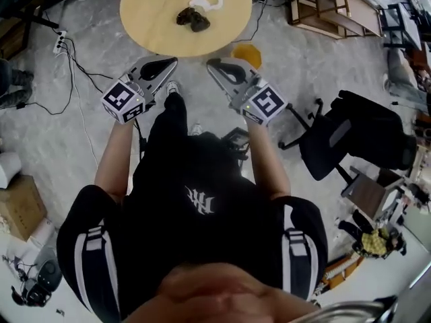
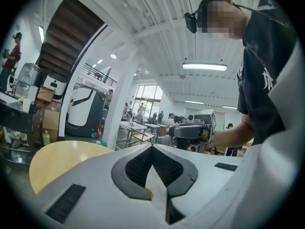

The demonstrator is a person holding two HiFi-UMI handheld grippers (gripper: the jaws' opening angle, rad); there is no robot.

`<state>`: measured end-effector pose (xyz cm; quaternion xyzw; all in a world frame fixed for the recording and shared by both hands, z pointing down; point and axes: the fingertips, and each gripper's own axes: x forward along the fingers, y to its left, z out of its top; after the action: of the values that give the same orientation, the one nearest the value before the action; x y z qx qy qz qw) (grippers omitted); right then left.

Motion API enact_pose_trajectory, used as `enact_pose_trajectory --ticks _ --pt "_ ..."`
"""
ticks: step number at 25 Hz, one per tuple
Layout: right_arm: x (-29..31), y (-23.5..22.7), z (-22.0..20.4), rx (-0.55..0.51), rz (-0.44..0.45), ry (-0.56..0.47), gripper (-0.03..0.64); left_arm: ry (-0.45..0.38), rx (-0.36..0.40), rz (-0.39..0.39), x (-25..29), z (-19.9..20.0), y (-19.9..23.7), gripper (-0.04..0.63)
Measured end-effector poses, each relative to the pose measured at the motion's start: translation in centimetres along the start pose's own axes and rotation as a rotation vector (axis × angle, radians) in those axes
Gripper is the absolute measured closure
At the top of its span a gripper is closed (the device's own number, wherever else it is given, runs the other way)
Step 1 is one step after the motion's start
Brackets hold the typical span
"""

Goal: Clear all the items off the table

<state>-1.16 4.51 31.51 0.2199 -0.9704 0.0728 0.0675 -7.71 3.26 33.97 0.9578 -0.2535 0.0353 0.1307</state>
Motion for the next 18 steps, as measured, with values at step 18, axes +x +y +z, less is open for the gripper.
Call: enact_pose_trajectory --ticks 18 --pt "14.3 -16.3 -10.4 0.062 -0.053 0.209 0.551 0.122 -0.049 0.001 5.5 -8.9 18.7 0.583"
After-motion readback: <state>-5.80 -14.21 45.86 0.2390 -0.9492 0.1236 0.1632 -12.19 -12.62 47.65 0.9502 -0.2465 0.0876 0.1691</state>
